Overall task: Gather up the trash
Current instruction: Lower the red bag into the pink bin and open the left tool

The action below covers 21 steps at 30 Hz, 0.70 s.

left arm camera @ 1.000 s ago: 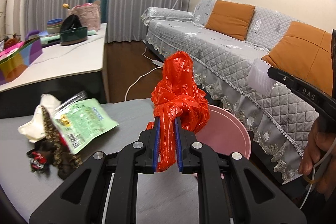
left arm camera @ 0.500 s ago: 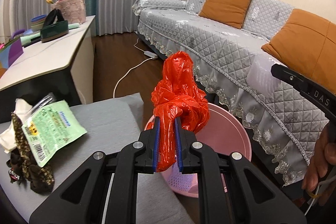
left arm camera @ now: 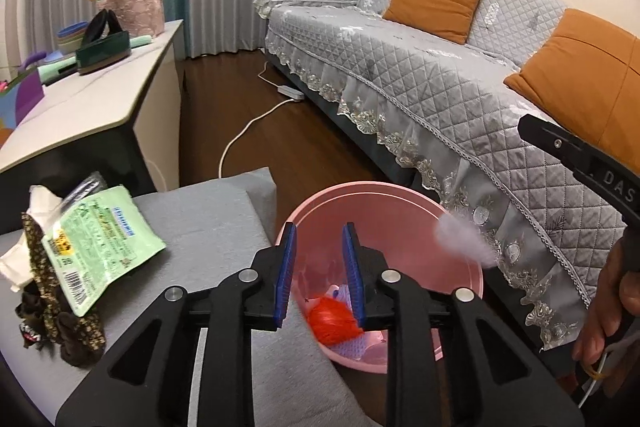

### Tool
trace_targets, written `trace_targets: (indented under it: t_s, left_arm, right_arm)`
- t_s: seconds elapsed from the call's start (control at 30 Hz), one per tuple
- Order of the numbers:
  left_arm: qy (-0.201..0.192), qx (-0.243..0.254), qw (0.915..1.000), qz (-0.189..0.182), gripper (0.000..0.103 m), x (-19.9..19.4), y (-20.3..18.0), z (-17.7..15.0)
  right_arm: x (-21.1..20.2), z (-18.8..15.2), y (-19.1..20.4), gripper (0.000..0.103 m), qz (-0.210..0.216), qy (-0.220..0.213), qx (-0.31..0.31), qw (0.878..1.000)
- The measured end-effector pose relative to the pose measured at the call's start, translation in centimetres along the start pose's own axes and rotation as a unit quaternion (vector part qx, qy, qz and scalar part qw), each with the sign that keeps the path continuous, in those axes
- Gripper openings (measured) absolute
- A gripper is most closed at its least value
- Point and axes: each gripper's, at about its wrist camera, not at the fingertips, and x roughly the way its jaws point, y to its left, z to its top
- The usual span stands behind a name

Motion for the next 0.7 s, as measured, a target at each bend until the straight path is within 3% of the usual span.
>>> trace_targets:
  t_s: [0.3, 0.7]
  left_arm:
    - [-0.032, -0.003, 0.9994, 0.013, 0.024, -4.8, 1.7, 0.2]
    - [-0.062, -0.026, 0.9967, 0.046, 0.024, -11.1, 6.9, -1.7]
  right_arm:
    - [-0.8, 0.1, 2.1, 0.044, 0.017, -0.012, -0.007, 1.0]
    - [-3.3, -0.3, 8.3, 0.045, 0.069, -0.022, -0.051, 0.996]
